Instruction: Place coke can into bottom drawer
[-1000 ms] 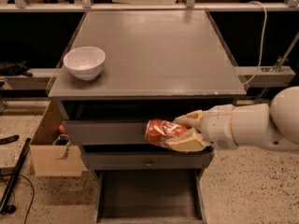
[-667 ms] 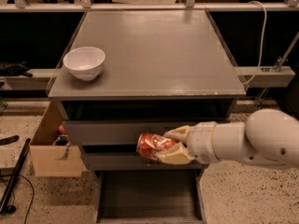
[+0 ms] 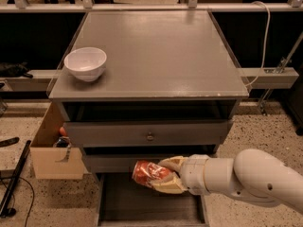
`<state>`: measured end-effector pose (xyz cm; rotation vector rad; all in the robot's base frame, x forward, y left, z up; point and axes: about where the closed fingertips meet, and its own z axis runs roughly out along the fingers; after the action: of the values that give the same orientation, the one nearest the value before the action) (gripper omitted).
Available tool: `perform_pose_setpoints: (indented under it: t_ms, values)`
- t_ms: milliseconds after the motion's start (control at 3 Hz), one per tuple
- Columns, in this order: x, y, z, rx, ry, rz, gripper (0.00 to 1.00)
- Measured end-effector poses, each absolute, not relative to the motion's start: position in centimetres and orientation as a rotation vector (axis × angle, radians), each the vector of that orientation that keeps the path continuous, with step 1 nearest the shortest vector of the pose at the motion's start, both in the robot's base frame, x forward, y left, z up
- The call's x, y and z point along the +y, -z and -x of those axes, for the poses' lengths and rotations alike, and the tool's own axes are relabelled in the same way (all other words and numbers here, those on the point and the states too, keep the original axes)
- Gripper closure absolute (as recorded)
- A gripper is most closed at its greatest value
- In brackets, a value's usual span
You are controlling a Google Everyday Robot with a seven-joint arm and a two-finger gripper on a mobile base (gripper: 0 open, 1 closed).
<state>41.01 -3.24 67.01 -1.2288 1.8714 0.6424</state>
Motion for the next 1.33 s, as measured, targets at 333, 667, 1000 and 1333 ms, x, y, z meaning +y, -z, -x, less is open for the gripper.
perform_pose_setpoints:
  t_ms: [333, 667, 1000, 1333]
  values:
    - [-3.0, -67.0, -41.1, 1.861, -0.629, 1.236, 1.0]
    - [-2.4, -64.1, -41.7, 1.874, -0.665, 1.233, 1.0]
    - [-2.2, -57.2, -42.6, 1.91, -0.755, 1.226, 1.0]
    - [-2.7, -50.8, -43.0, 1.968, -0.828, 1.212, 1.0]
